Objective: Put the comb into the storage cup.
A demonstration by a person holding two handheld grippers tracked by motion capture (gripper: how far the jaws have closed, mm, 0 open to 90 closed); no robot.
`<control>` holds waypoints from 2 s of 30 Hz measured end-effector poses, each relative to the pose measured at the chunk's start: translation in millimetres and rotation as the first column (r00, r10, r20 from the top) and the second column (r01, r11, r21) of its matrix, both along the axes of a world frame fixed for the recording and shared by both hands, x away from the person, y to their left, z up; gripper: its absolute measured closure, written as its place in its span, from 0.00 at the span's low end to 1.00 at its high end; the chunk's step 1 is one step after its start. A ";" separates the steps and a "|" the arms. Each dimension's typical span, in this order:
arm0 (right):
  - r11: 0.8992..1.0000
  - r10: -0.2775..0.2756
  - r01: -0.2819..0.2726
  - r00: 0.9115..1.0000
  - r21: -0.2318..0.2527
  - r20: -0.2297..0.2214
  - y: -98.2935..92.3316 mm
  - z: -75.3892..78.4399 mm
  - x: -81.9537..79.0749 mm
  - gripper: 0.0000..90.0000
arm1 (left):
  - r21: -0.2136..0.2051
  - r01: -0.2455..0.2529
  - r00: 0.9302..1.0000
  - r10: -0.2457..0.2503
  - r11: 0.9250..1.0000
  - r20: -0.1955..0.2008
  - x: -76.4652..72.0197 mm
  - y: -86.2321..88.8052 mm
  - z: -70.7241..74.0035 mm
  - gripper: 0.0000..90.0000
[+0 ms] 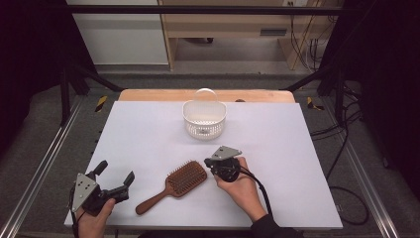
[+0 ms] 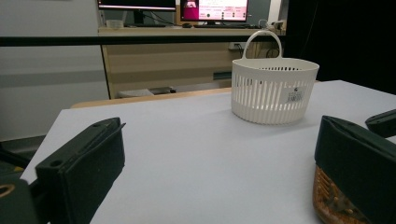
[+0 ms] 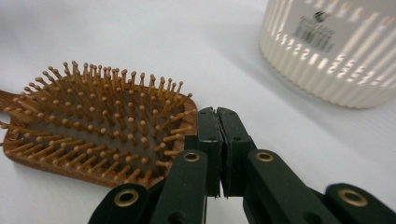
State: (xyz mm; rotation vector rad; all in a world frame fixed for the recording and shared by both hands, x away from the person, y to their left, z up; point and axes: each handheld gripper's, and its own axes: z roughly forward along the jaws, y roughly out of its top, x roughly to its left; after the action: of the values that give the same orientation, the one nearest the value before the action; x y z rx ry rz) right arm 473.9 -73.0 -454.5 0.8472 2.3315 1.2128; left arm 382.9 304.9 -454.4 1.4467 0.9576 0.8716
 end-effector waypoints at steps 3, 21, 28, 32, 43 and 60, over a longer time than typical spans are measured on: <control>0.998 -0.033 0.031 0.999 0.063 0.040 -21.3 4.8 -9.2 0.98 | 0.000 0.007 1.000 -0.007 1.000 -0.015 0.3 0.4 -0.9 0.02; 0.956 -0.249 0.212 0.952 0.200 0.179 -117.6 8.3 -53.0 0.13 | 0.086 0.114 0.993 -0.111 0.990 -0.042 4.4 -40.5 20.1 0.02; 0.948 -0.268 0.213 0.933 0.235 0.238 -152.2 6.4 -63.1 0.08 | 0.193 0.203 0.976 -0.182 0.960 -0.121 1.2 -58.8 30.5 0.02; 0.951 -0.262 0.204 0.932 0.233 0.252 -158.8 5.9 -66.0 0.08 | 0.231 0.248 0.965 -0.218 0.941 -0.147 2.8 -66.8 34.2 0.02; 0.937 -0.297 0.229 0.919 0.263 0.258 -170.1 1.0 -68.4 0.07 | 0.258 0.249 0.956 -0.194 0.934 -0.219 -1.2 -62.2 32.4 0.03; 0.938 -0.311 0.253 0.916 0.236 0.254 -164.0 -4.6 -65.4 0.07 | 0.206 0.382 0.904 -0.317 0.901 -0.286 14.0 -67.0 22.7 0.03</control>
State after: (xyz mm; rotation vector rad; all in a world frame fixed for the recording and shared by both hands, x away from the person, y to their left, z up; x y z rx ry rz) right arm 408.5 -237.0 -459.1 0.9634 1.8079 1.3524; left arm 396.9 237.9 -431.8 1.9183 0.7410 0.5683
